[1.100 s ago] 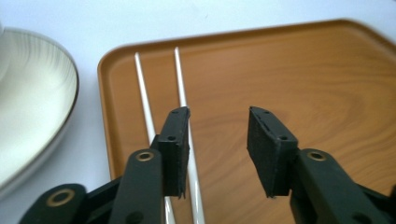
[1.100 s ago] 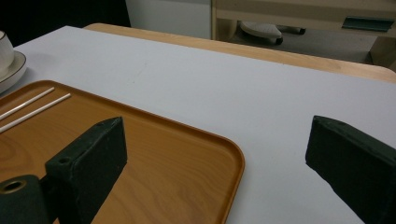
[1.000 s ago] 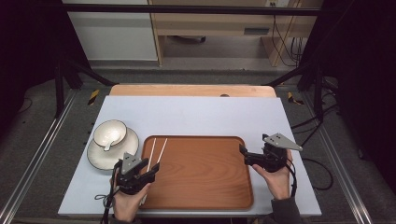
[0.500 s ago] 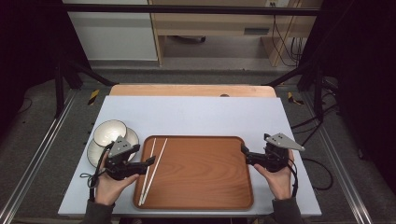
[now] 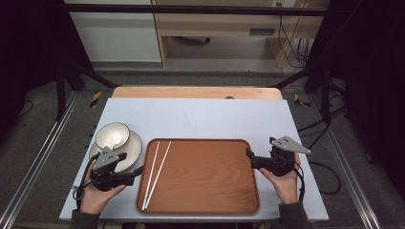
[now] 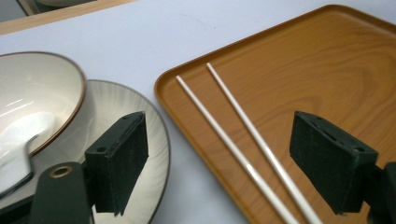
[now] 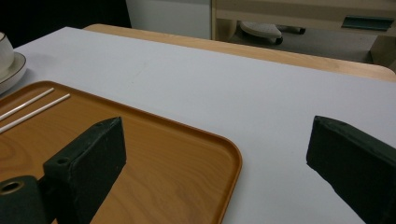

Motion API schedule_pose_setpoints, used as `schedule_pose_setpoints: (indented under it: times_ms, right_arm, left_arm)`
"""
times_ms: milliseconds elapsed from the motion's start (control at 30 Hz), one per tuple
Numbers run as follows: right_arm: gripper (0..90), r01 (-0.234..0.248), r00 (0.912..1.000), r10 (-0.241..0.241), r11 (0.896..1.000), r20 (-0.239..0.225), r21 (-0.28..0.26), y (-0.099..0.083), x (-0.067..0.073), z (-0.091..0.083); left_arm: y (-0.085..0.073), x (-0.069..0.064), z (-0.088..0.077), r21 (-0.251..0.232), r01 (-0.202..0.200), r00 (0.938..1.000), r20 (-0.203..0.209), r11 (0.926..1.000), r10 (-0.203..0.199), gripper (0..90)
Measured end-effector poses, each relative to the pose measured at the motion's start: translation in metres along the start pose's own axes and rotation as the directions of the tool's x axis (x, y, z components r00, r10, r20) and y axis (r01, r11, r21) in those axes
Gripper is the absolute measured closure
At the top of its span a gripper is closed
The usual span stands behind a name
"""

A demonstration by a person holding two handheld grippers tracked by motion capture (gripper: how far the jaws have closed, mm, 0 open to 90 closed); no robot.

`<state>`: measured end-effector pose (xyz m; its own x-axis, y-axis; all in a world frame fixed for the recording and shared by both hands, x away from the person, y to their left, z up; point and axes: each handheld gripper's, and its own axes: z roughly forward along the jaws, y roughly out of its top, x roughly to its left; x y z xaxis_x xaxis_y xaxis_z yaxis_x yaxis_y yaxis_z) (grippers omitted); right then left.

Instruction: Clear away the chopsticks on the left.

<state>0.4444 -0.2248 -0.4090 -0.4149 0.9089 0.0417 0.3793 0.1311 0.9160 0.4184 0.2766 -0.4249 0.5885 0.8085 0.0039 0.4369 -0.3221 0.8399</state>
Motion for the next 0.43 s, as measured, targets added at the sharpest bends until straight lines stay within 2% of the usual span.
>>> schedule_pose_setpoints:
  times_ms: [100, 233, 433]
  right_arm:
    - [4.9, -0.002, 1.0000, 0.002, 1.000, 0.000, 0.007, -0.0012, -0.0008, 0.0014]
    - [4.9, -0.008, 1.0000, 0.008, 1.000, 0.001, 0.013, -0.0019, -0.0008, 0.0014]
    - [4.9, -0.001, 1.0000, 0.001, 1.000, -0.001, 0.016, -0.0025, -0.0010, 0.0021]
  left_arm:
    - [-0.0029, 0.0051, -0.0020, -0.006, 0.019, 0.9997, -0.012, 0.9998, -0.019, 18.9]
    - [-0.0050, 0.0064, -0.0007, 0.009, 0.016, 0.9997, -0.020, 0.9998, -0.016, 18.6]
    - [-0.0066, 0.0091, -0.0018, -0.004, 0.036, 0.9991, -0.020, 0.9993, -0.036, 18.4]
